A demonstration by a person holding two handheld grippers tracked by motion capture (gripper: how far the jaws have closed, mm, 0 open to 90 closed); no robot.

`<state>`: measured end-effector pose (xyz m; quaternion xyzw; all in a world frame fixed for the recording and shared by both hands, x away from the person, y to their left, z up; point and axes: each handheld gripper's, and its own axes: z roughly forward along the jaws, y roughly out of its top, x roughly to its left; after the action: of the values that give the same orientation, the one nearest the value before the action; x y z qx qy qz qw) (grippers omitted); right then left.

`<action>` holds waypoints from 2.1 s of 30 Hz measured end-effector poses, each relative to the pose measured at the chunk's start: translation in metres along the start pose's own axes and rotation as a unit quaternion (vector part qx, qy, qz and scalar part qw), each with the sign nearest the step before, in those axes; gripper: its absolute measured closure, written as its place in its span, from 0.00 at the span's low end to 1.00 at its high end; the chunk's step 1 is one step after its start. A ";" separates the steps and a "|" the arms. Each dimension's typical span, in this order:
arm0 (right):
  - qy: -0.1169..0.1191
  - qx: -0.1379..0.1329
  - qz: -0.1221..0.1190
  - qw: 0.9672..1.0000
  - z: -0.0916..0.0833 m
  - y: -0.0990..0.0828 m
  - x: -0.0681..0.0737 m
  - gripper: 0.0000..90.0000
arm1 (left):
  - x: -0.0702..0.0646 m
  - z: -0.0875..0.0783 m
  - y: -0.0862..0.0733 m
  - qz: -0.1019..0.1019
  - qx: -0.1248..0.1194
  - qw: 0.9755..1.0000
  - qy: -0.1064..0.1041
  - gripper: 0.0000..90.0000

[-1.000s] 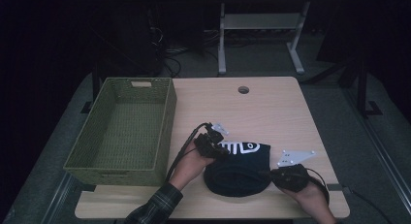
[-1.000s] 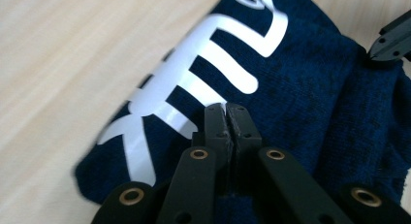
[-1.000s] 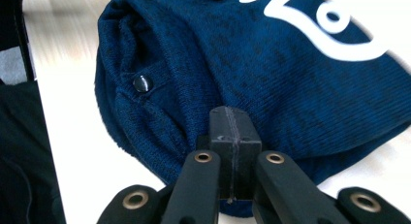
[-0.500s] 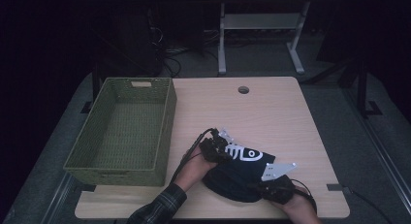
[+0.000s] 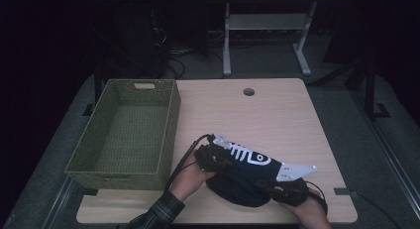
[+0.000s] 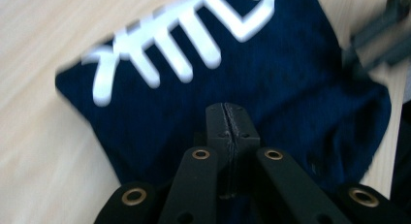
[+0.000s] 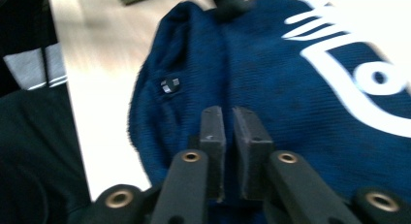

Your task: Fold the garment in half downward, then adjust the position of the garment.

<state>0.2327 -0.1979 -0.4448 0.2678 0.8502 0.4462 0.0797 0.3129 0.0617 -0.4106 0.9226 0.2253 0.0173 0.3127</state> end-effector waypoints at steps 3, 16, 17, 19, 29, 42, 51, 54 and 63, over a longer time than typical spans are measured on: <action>-0.021 -0.012 0.009 1.000 -0.007 -0.001 -0.007 0.81 | 0.002 0.010 -0.010 0.000 0.026 1.000 0.002 0.99; -0.122 -0.003 0.062 0.991 -0.027 -0.018 -0.042 0.33 | 0.016 -0.007 -0.007 -0.034 0.000 0.999 0.009 0.75; -0.130 -0.002 0.066 0.989 -0.028 -0.020 -0.045 0.31 | 0.018 -0.008 -0.008 -0.039 -0.005 0.999 0.011 0.69; -0.144 0.001 0.072 0.987 -0.030 -0.023 -0.049 0.26 | 0.022 -0.008 -0.008 -0.050 -0.011 0.999 0.016 0.60; -0.169 0.044 0.110 0.978 -0.028 -0.042 -0.073 0.10 | 0.039 0.008 -0.011 -0.068 -0.010 0.997 0.023 0.28; -0.182 0.065 0.110 0.975 -0.020 -0.049 -0.081 0.08 | 0.044 0.030 -0.020 -0.080 0.012 0.997 0.014 0.20; -0.182 0.056 0.105 0.976 -0.020 -0.051 -0.083 0.08 | 0.041 0.034 -0.022 -0.070 0.020 0.997 0.024 0.21; -0.179 0.056 0.102 0.977 -0.020 -0.051 -0.083 0.08 | 0.038 0.033 -0.021 -0.069 0.018 0.997 0.018 0.28; -0.178 0.056 0.100 0.977 -0.019 -0.051 -0.084 0.08 | 0.036 0.033 -0.022 -0.068 0.011 0.998 -0.013 0.56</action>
<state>0.2763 -0.2791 -0.4830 0.4309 0.8148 0.3489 0.1694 0.3418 0.0737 -0.4534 0.9087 0.2835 -0.0188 0.3059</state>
